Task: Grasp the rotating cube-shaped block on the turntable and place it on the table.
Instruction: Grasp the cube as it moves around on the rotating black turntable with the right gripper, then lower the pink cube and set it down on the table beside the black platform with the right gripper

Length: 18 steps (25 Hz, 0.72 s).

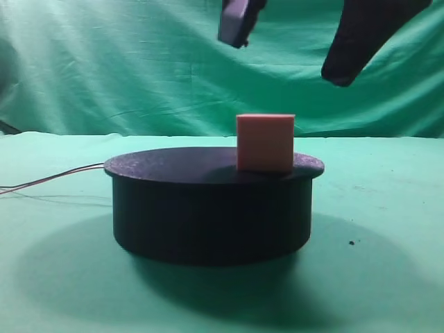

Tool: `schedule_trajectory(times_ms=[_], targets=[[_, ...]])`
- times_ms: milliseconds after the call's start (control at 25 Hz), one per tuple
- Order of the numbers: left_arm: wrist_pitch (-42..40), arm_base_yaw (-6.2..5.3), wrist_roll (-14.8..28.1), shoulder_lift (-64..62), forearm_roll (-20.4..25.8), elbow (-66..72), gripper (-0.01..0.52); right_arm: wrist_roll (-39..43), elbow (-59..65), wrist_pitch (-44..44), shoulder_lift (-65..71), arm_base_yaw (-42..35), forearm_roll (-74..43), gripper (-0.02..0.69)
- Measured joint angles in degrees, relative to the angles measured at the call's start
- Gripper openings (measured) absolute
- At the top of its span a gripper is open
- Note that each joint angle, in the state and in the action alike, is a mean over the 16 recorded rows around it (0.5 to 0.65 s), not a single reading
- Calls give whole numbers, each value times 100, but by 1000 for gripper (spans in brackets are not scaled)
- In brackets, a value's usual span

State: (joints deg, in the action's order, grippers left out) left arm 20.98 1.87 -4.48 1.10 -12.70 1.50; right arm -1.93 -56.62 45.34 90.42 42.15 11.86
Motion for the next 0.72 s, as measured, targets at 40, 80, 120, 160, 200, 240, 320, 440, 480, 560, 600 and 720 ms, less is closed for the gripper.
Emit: schedule_trajectory(times_ms=[40,80,120,160,200,240,320,440,480,560,600,720], targets=[[0,0,0,0,0,0,0,19,-27,3,40,0,-48,430],[0,0,0,0,0,0,0,50,-59,11,67,-2,-109,405],[0,0,0,0,0,0,0,92,-92,27,78,-7,-179,379],[0,0,0,0,0,0,0,143,-125,52,74,-17,-259,354],[0,0,0,0,0,0,0,198,-154,82,56,-37,-343,329],[0,0,0,0,0,0,0,258,-175,114,25,-67,-430,308],[0,0,0,0,0,0,0,380,-179,179,-61,-153,-596,273],[0,0,0,0,0,0,0,553,-66,225,-214,-331,-789,241],[0,0,0,0,0,0,0,600,-2,218,-267,-394,-831,239],[0,0,0,0,0,0,0,665,153,174,-362,-521,-874,239],[0,0,0,0,0,0,0,682,242,136,-401,-584,-874,239],[0,0,0,0,0,0,0,658,549,-33,-467,-770,-798,239]])
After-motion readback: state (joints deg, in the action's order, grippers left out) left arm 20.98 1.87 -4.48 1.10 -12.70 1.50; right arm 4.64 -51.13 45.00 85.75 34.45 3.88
